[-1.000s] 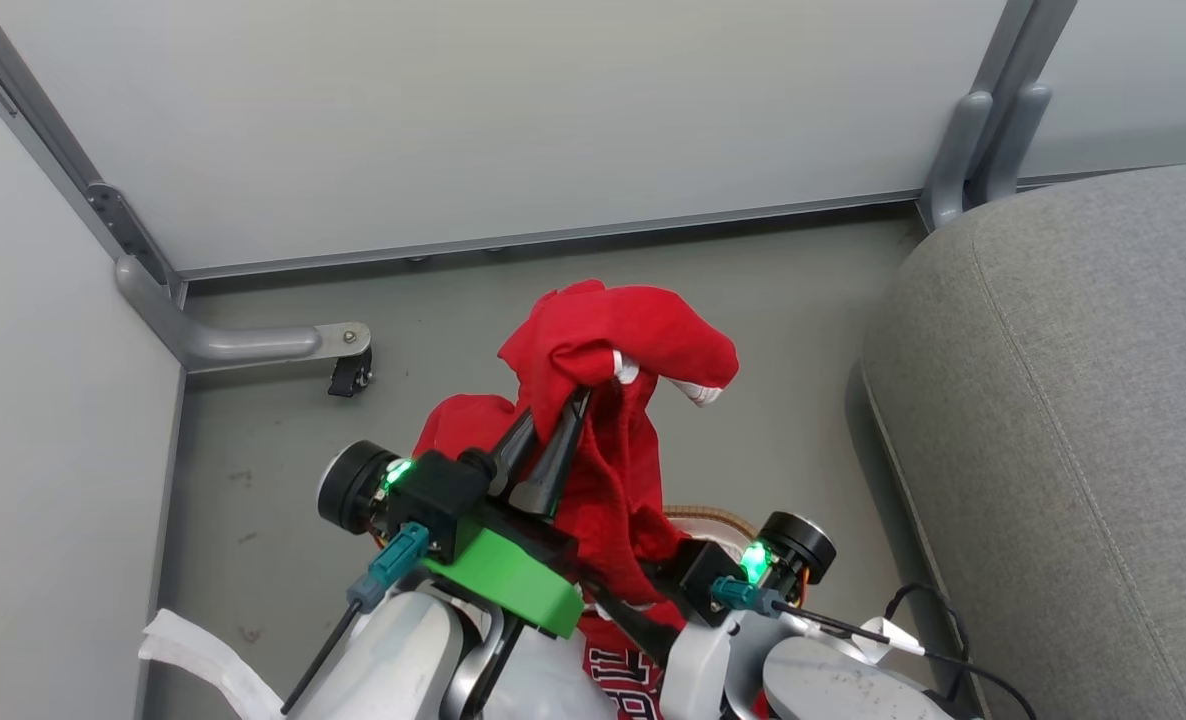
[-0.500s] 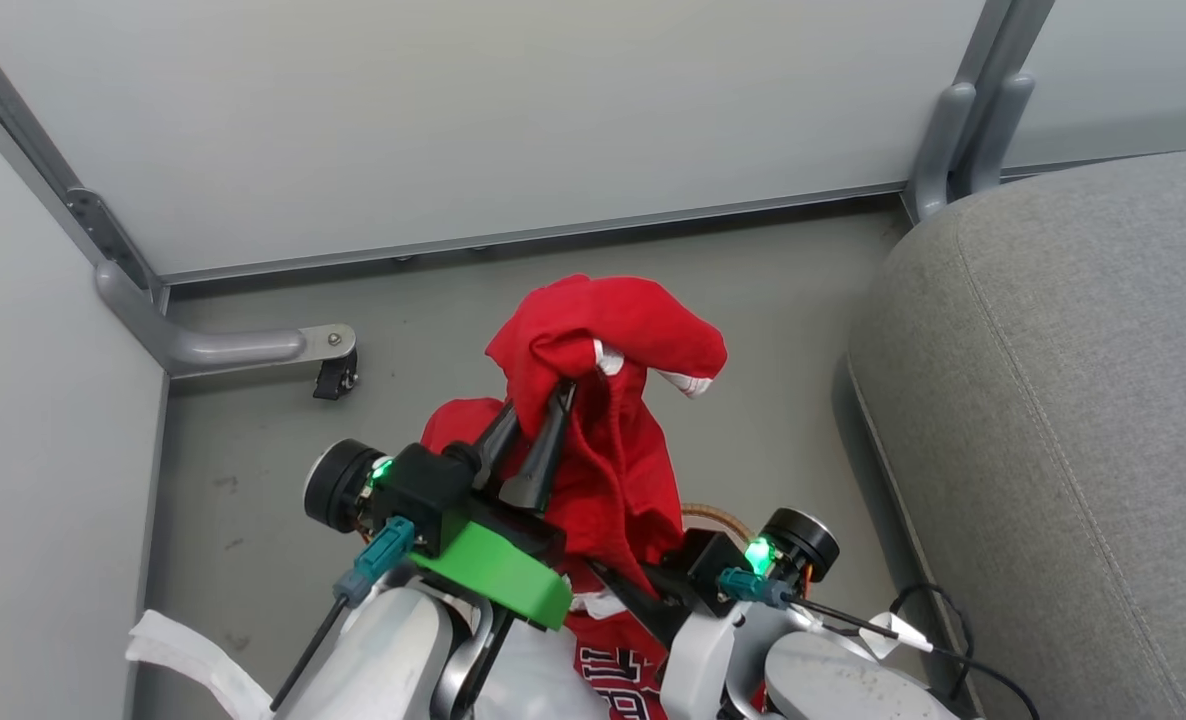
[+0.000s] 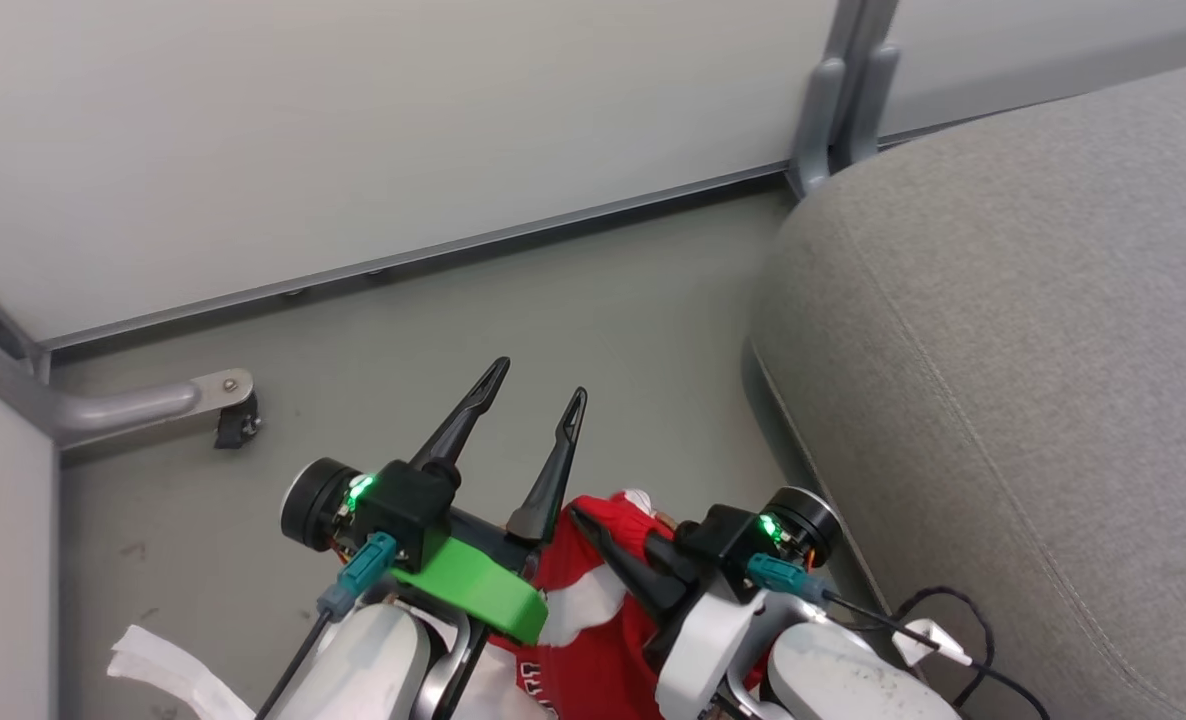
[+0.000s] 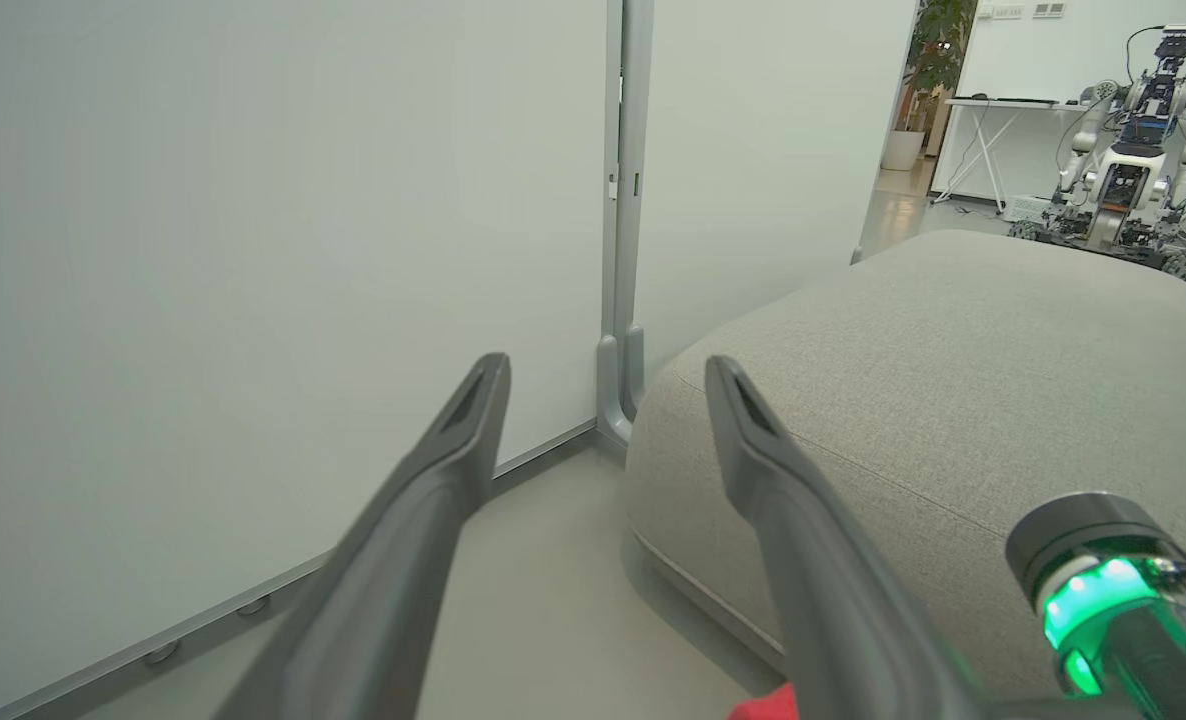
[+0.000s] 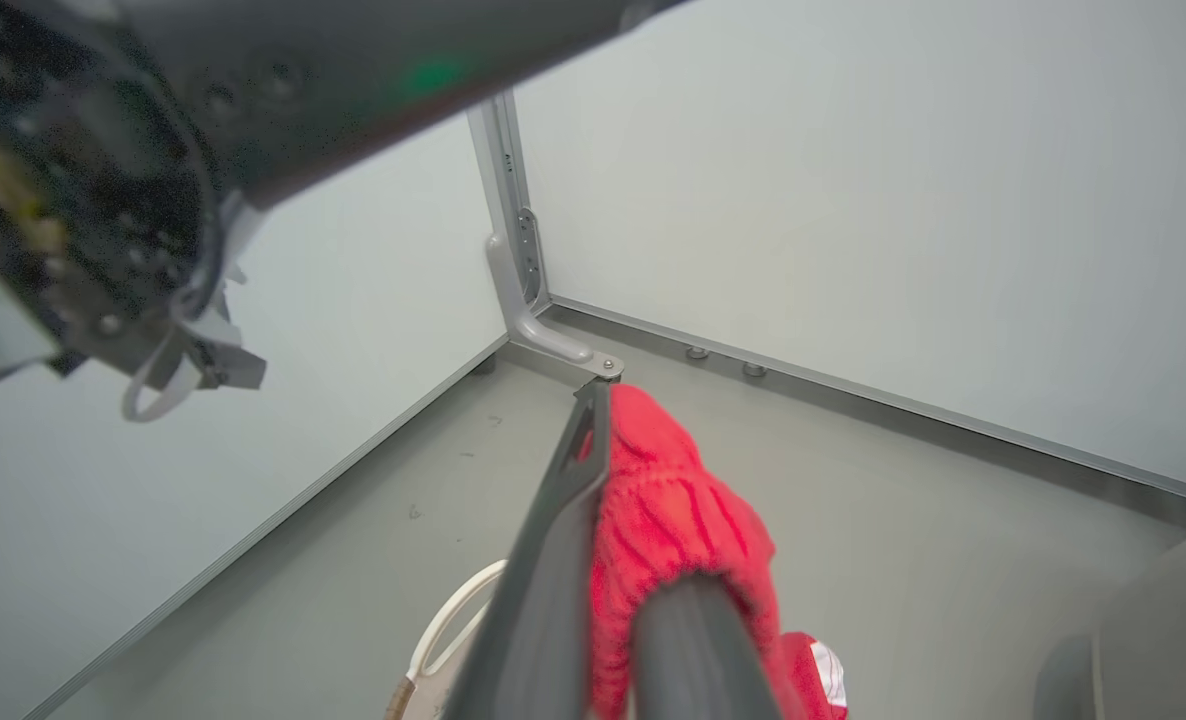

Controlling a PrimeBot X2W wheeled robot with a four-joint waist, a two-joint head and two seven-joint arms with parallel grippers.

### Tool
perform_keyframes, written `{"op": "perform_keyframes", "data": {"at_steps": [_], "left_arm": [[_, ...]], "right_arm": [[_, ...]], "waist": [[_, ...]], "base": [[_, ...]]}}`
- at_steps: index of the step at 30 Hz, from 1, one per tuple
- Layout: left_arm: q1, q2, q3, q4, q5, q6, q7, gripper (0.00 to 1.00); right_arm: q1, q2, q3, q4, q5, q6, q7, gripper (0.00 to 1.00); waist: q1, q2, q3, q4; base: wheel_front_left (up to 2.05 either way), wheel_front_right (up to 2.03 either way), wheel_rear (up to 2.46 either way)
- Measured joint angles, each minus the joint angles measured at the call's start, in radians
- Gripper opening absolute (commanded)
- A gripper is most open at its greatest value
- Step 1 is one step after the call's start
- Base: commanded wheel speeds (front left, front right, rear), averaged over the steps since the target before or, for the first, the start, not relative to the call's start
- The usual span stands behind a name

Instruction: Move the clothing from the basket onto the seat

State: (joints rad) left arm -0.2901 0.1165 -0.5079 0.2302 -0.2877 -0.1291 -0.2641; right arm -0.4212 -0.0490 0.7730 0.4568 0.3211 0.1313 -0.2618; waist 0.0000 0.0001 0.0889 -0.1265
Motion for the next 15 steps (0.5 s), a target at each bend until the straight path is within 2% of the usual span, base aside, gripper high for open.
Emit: {"op": "perform_keyframes", "data": {"at_steps": [15], "left_arm": [[0.030, 0.029, 0.008, 0.009, 0.013, 0.000, 0.000, 1.00]], "right_arm": [[0.073, -0.001, -0.155, -0.165, -0.054, 0.000, 0.000, 0.00]], "waist": [[0.0000, 0.0000, 0.026, -0.288]], "base": [[0.00, 0.00, 0.00]]}}
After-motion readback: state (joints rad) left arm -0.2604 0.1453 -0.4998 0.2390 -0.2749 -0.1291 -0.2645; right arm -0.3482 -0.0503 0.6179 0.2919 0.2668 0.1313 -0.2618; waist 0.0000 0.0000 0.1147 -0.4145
